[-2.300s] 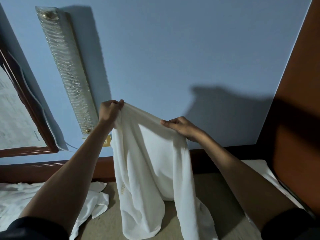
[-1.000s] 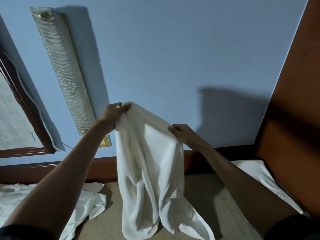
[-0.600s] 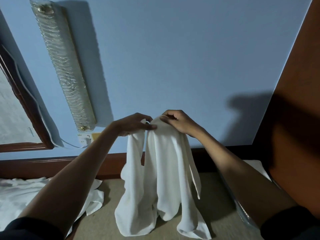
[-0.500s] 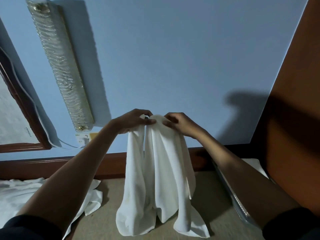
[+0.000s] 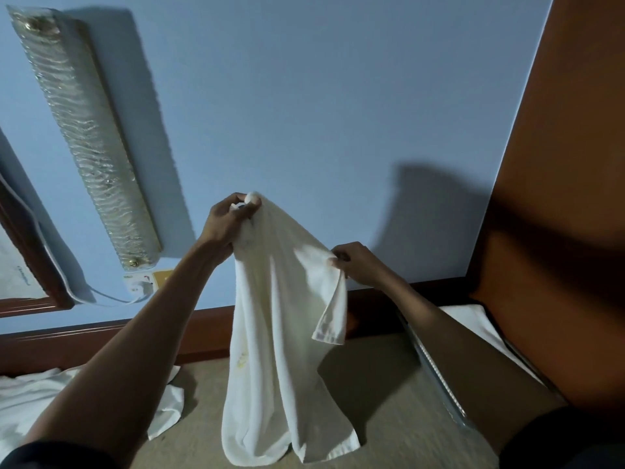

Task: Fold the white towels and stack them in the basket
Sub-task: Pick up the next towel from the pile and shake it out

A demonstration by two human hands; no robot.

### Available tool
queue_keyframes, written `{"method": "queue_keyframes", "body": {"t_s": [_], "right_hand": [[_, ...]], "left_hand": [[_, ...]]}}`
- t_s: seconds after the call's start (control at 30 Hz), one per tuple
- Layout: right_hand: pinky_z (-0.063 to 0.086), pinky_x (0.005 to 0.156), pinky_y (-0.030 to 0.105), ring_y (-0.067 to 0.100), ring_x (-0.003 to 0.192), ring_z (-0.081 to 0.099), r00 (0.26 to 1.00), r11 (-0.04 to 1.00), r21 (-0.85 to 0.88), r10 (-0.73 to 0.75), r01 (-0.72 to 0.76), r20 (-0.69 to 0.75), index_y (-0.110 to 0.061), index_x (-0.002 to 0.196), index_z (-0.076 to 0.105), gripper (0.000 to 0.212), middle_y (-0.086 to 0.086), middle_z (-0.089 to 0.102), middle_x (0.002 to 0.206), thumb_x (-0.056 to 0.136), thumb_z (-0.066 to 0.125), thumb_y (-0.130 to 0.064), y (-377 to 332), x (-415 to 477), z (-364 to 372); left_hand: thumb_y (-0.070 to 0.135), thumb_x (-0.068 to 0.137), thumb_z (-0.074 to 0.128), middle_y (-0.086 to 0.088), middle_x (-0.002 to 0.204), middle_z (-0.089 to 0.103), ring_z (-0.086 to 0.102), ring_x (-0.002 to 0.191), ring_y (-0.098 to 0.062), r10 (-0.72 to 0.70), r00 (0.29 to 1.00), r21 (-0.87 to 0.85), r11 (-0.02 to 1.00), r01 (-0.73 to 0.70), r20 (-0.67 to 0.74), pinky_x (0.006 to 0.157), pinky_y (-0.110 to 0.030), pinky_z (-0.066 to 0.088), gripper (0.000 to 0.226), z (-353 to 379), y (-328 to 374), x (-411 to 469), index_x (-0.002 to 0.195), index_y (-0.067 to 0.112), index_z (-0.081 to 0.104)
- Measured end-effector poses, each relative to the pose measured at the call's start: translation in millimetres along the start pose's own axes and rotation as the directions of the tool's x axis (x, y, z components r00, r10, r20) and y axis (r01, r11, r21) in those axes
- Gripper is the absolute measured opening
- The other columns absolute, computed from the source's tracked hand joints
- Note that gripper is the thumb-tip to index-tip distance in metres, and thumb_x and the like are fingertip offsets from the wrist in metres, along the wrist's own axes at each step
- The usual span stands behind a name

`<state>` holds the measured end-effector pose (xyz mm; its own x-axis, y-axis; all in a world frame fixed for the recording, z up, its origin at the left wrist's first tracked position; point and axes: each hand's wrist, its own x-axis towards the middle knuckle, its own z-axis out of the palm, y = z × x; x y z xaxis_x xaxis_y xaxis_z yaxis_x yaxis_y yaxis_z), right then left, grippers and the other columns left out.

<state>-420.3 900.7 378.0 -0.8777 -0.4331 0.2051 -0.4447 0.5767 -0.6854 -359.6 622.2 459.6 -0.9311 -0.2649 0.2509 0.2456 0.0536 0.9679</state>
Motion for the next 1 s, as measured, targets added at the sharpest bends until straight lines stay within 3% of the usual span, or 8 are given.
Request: {"method": "queue_keyframes", "body": {"t_s": [0.13,0.23,0.33,0.37,0.43,0.7,0.87,1.0], "right_hand": [[0.032,0.057,0.021,0.003,0.059,0.042,0.995,0.991,0.086,-0.100,0.102,-0.025,-0.024,0.082,0.063,0.024,-0.012,0.052,0.068,0.104,0.056,-0.029,-19.8,-4.0,-9.5],[0.042,0.067,0.018,0.001,0.077,0.059,0.976,0.975,0.056,-0.215,0.214,0.019,-0.025,0.093,0.065,0.017,-0.014,0.064,0.084,0.105,0.053,-0.028,-45.3,-3.2,-13.2],[0.048,0.080,0.018,0.002,0.094,0.065,0.971,0.974,-0.027,-0.220,0.223,0.093,-0.022,0.102,0.071,0.020,-0.013,0.071,0.100,0.105,0.053,-0.028,-57.0,-4.7,-21.4],[0.047,0.081,0.016,0.003,0.096,0.065,0.971,0.973,-0.053,-0.216,0.223,0.103,-0.020,0.104,0.072,0.021,-0.012,0.072,0.102,0.105,0.053,-0.027,-56.0,-6.5,-24.8],[0.047,0.078,0.013,0.002,0.095,0.065,0.977,0.977,-0.056,-0.203,0.207,0.069,-0.019,0.104,0.074,0.020,-0.012,0.073,0.101,0.104,0.056,-0.026,-48.9,-11.0,-30.1],[0.033,0.059,0.033,0.017,0.059,0.046,0.994,0.975,-0.221,0.024,-0.001,0.102,-0.013,0.068,0.050,0.033,0.001,0.049,0.064,0.099,0.056,-0.020,-1.8,-31.3,-49.5],[0.039,0.069,0.033,0.018,0.079,0.058,0.971,0.978,-0.203,0.086,-0.039,0.225,-0.009,0.100,0.069,0.040,0.006,0.067,0.091,0.101,0.057,-0.047,6.4,-40.1,-59.8],[0.046,0.059,0.017,0.001,0.066,0.062,0.974,0.975,0.182,0.091,-0.129,0.205,-0.008,0.117,0.064,0.031,0.000,0.067,0.092,0.099,0.065,-0.033,-5.7,-42.1,-55.1]], "left_hand": [[0.031,0.079,0.089,-0.001,0.085,0.059,0.054,0.064,-0.018,-0.088,0.992,0.492,0.870,0.031,0.093,0.047,-0.022,0.039,0.041,-7.1,-10.8,0.9,0.115,0.027,0.068],[0.021,0.077,0.090,0.002,0.080,0.060,0.053,0.065,-0.011,-0.216,0.885,0.556,0.829,-0.057,0.412,0.053,-0.019,0.043,0.079,14.7,-11.4,-14.1,0.144,0.040,0.052],[0.024,0.085,0.084,0.008,0.069,0.056,0.049,0.064,-0.009,-0.325,0.758,0.612,0.781,-0.122,0.566,0.059,-0.017,0.040,0.028,37.1,-12.0,-24.2,0.109,0.033,0.074],[0.028,0.086,0.083,0.009,0.068,0.053,0.046,0.065,-0.010,-0.300,0.779,0.618,0.774,-0.139,0.551,0.060,-0.020,0.036,0.010,39.7,-11.2,-24.7,0.091,0.024,0.075],[0.032,0.090,0.079,0.007,0.068,0.052,0.045,0.064,-0.009,-0.239,0.819,0.593,0.792,-0.146,0.521,0.062,-0.022,0.034,0.024,39.4,-9.9,-20.1,0.080,0.012,0.071],[0.031,0.092,0.076,0.000,0.079,0.068,0.064,0.067,-0.012,-0.129,0.952,0.290,0.956,0.044,0.278,0.055,-0.024,0.052,0.023,39.3,-4.3,-12.0,0.096,0.009,0.075],[0.032,0.091,0.077,0.000,0.075,0.062,0.056,0.058,-0.011,-0.159,0.965,0.381,0.922,0.070,0.207,0.048,-0.023,0.043,0.030,45.4,-19.8,-10.1,0.101,0.004,0.074],[0.058,0.084,0.077,-0.003,0.090,0.064,0.056,0.070,-0.018,-0.257,0.960,0.408,0.893,0.192,0.112,0.061,-0.028,0.039,0.047,62.8,-30.8,-13.8,0.103,0.015,0.070]]}}
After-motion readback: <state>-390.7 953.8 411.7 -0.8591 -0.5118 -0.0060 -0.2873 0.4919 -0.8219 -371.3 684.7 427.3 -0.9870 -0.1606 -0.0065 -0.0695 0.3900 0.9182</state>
